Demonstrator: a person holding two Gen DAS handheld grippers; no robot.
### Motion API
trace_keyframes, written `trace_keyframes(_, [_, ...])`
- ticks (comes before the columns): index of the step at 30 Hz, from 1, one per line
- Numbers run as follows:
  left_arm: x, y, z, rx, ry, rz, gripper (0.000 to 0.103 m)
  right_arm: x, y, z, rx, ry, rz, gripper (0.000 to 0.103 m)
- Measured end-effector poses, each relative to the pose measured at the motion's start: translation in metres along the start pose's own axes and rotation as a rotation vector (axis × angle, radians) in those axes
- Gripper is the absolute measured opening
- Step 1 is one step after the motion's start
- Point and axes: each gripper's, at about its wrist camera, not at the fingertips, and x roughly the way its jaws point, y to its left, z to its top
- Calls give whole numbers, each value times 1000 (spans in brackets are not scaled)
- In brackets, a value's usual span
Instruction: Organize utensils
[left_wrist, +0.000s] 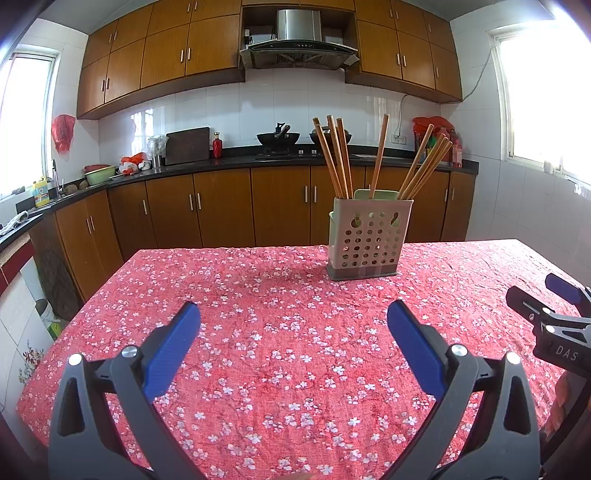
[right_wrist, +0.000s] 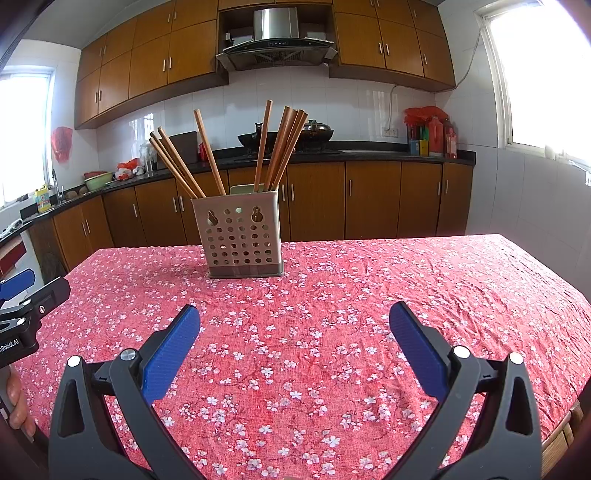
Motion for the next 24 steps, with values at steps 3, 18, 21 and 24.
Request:
trace_keyframes(3, [0, 0, 0, 1, 0, 0, 99, 0, 0, 0, 1, 1, 0, 101])
trace_keyframes(18, [-1, 0, 1, 0, 1, -1, 99, 1, 0, -2, 1, 5, -1, 101])
trace_keyframes(21, [0, 0, 0, 0, 1, 0, 99, 2, 0, -3, 2, 6, 1, 101])
trace_keyframes(24, [0, -1, -1, -1, 2, -2, 99, 2, -1, -3, 2, 6, 1, 101])
